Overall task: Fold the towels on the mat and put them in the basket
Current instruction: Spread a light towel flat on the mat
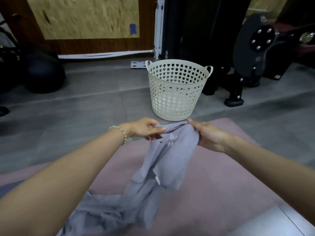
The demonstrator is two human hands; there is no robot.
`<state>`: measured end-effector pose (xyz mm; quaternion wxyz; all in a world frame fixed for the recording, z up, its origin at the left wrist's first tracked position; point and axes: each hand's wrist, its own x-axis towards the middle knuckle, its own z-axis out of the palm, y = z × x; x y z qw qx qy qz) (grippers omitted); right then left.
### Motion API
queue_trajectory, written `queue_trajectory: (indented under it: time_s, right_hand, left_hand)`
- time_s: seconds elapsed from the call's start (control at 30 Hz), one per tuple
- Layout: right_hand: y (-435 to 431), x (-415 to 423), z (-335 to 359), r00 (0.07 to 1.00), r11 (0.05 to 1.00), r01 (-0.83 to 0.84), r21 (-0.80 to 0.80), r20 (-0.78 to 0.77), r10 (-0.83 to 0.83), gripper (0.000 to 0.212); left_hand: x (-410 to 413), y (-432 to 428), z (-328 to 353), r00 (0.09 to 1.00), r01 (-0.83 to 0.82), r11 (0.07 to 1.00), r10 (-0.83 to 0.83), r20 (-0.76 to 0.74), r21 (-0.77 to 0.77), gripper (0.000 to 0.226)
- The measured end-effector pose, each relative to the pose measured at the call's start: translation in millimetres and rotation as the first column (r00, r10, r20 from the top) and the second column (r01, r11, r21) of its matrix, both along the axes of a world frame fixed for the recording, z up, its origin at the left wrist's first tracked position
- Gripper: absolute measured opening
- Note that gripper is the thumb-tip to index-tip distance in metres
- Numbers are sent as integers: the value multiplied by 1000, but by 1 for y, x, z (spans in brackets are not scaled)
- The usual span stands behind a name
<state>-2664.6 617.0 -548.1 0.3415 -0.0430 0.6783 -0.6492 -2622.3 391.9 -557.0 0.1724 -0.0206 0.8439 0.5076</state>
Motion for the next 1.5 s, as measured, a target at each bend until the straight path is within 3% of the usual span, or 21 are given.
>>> queue_trajectory:
  time_s: [0.13, 0.27, 0.4, 0.53, 0.67, 0.77, 0.83, 0.87, 0.93, 1.0, 1.07, 1.13, 1.2, 1.23, 1.33, 1.4, 1.5]
  right_hand:
    - [67, -34, -35, 977, 977, 204, 67, 51, -207, 43]
    - [125, -68, -84, 963, 973, 202, 113, 157, -218, 47]
    - [164, -110, -129, 924, 979, 200, 44, 325, -203, 42]
    - [204, -169, -161, 901, 977, 213, 31, 381, -209, 47]
    - [248, -212, -205, 843, 942, 328, -74, 473, -256, 27]
    - [270, -229, -268, 826, 911, 398, 103, 391, -405, 32]
    - [280, -228, -308, 829, 885, 412, 216, 314, -463, 33]
    - [284, -224, -323, 823, 865, 431, 257, 282, -494, 29]
    - [290, -213, -348, 804, 846, 477, 240, 269, -530, 25]
    - [299, -200, -366, 827, 855, 462, 235, 234, -511, 37]
    - [310, -190, -380, 910, 864, 354, 359, 82, -407, 50]
    - [317, -181, -389, 971, 849, 208, 486, 2, -239, 41]
    - [318, -174, -392, 996, 835, 94, 542, -57, -75, 40]
    - [317, -171, -390, 991, 834, 113, 540, -117, -59, 39]
    - [319, -163, -387, 928, 832, 357, 424, -263, -264, 26]
    - [330, -159, -385, 895, 810, 440, 389, -263, -360, 26]
    - [352, -151, -393, 899, 720, 437, 540, -281, -335, 35]
  left_hand:
    - [-49, 46, -38, 997, -23, 996, 17, 74, 85, 16]
    - [-121, 104, -64, 997, -79, 989, 79, 3, 126, 16]
    - [-197, 170, -100, 987, -156, 956, 158, 11, 248, 19]
    - [-272, 226, -145, 980, -152, 972, 172, -99, 179, 24]
    - [-332, 272, -200, 965, -112, 992, 121, -235, 48, 27]
    - [-344, 293, -251, 983, 5, 990, -32, -183, -143, 13]
    - [-332, 296, -286, 988, 153, 971, -156, -5, -183, 55]
    - [-322, 295, -302, 982, 187, 962, -177, 70, -198, 66]
    - [-307, 287, -338, 982, 183, 935, -160, 98, -305, 64]
    - [-294, 281, -364, 967, 256, 877, -232, 108, -408, 55]
    - [-283, 282, -375, 924, 383, 794, -334, 188, -472, 53]
    - [-275, 283, -383, 889, 457, 717, -381, 252, -527, 56]
    - [-272, 286, -385, 884, 467, 707, -375, 279, -530, 59]
    - [-271, 286, -386, 885, 465, 711, -371, 282, -528, 61]
    - [-268, 291, -385, 903, 429, 697, -347, 253, -574, 59]
    - [-261, 299, -383, 924, 380, 697, -318, 214, -608, 56]
    - [-250, 309, -380, 930, 364, 726, -316, 187, -583, 57]
